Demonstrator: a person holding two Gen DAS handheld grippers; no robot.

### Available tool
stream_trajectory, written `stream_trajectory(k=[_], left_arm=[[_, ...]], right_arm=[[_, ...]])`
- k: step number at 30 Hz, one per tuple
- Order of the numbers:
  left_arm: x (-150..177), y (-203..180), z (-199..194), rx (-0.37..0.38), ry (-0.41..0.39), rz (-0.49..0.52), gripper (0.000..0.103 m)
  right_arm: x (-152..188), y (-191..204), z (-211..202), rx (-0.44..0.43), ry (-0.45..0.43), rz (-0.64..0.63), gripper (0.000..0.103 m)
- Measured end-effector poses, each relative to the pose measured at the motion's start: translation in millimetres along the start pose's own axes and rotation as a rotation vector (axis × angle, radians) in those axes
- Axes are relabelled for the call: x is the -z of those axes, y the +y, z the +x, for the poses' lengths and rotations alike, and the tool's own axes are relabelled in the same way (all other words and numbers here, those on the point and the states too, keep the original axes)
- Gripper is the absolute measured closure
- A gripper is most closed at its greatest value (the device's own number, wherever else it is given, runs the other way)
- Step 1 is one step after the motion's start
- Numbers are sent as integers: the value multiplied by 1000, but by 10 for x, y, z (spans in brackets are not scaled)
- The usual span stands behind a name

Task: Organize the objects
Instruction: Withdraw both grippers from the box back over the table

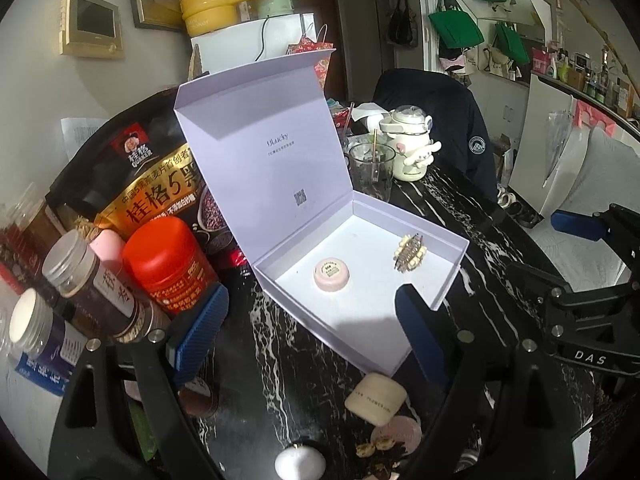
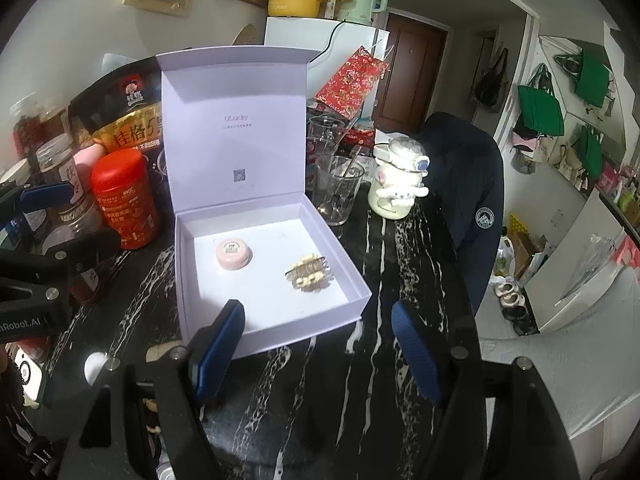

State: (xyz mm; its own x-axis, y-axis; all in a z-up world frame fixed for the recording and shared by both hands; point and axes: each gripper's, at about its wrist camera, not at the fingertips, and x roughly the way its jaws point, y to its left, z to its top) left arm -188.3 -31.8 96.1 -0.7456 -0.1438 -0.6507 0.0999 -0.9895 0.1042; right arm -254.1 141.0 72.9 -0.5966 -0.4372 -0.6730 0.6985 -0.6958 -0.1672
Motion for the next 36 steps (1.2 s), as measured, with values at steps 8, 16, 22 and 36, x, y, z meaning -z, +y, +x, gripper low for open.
stream_trajectory(k=[8, 16, 22, 36], left_arm=[[226, -8, -72, 4, 14, -9, 18], [472, -38, -59, 14, 47, -15, 18], [694, -45, -50, 13, 73, -20, 18], [1205, -36, -98, 11, 120, -40, 18]], right_arm=[[221, 82, -43, -4, 20, -2, 26], [470, 167, -9, -24, 56, -2, 26], [682, 247, 17, -38, 87, -3, 26], [1107, 477, -48, -91, 114, -9, 26]])
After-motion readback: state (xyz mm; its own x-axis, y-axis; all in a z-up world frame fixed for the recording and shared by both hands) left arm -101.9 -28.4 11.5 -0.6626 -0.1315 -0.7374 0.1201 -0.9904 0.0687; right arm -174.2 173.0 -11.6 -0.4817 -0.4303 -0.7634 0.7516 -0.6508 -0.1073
